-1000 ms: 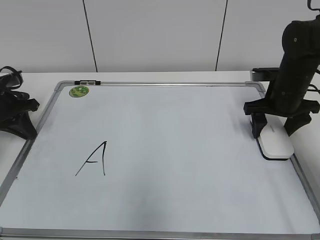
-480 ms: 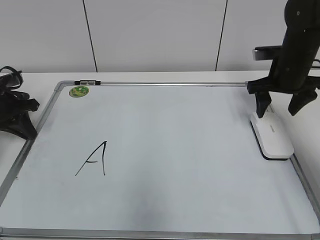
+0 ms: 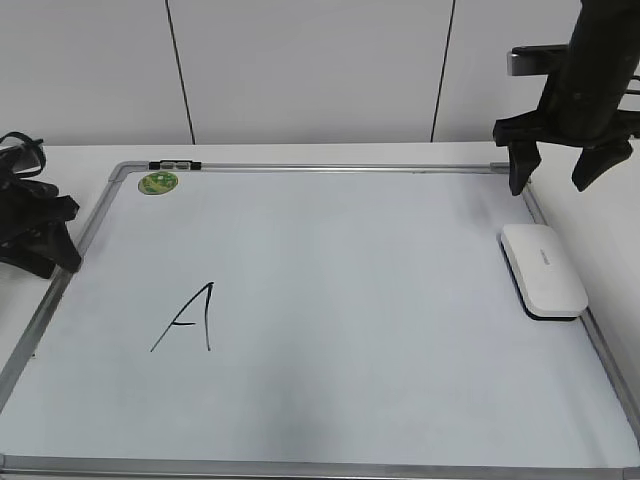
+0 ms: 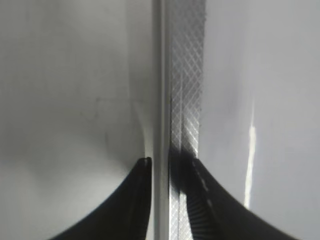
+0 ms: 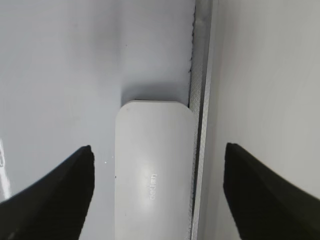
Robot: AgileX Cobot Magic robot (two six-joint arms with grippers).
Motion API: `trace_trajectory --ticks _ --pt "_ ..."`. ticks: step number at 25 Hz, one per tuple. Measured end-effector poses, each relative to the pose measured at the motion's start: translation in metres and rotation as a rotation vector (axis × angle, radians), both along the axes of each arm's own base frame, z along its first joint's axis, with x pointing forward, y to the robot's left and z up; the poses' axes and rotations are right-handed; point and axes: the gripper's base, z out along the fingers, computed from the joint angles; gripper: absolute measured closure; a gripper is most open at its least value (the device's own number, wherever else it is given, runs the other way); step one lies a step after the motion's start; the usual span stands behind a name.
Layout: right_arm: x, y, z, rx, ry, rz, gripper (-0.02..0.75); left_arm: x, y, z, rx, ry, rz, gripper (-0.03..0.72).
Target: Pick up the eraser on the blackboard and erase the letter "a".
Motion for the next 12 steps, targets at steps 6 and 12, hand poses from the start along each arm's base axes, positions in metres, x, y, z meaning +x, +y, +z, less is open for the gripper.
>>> trace_trajectory --ticks 6,12 --pt "0.000 0.001 0.000 0.006 0.004 0.028 0.143 0.008 0.001 0.018 0.003 -0.043 -0.011 0.252" --pt "-0.005 0.005 0.017 0.054 -0.030 0.058 0.144 0.006 -0.002 0.093 -0.006 -0.144 -0.055 0.226"
